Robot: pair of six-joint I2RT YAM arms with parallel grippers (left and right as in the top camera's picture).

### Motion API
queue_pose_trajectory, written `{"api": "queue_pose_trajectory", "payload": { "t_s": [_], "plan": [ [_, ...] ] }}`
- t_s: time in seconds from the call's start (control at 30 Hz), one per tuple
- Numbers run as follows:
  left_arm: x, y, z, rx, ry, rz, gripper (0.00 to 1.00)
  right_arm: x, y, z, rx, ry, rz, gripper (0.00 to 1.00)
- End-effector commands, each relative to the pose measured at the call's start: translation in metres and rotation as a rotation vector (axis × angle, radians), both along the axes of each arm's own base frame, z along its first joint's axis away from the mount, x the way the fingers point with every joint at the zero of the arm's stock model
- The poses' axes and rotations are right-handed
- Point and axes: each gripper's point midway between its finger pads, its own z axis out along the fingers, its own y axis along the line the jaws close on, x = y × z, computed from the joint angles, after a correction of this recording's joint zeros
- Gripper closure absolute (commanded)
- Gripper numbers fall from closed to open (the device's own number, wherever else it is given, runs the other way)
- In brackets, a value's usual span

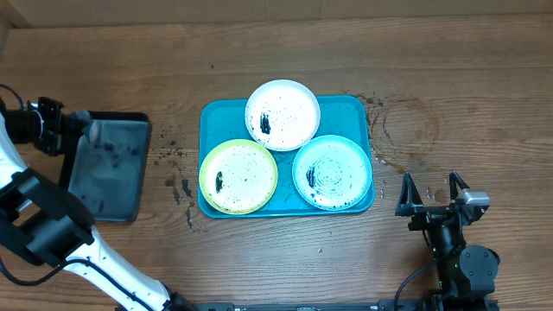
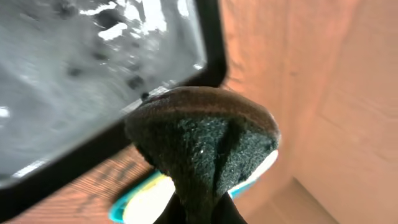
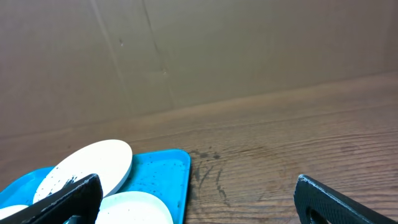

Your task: Clean dirty plates on tray and stack at the side

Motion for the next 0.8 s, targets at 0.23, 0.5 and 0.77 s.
{"api": "queue_pose_trajectory", "payload": {
  "t_s": [0.23, 0.5, 0.77],
  "plan": [
    [0.008, 0.004, 0.046, -0.282, -0.083, 0.220, 0.96, 0.000, 0.000, -0.001, -0.007, -0.006, -0.001, 0.00],
    [-0.023, 0.004, -0.008, -0.037, 0.113, 0.079, 0.96, 0.000, 0.000, -0.001, -0.007, -0.006, -0.001, 0.00],
    [-0.024, -0.014, -0.022, -0.054, 0.069, -0.018, 0.96, 0.000, 0.000, -0.001, -0.007, -0.006, -0.001, 0.00]
  ]
}}
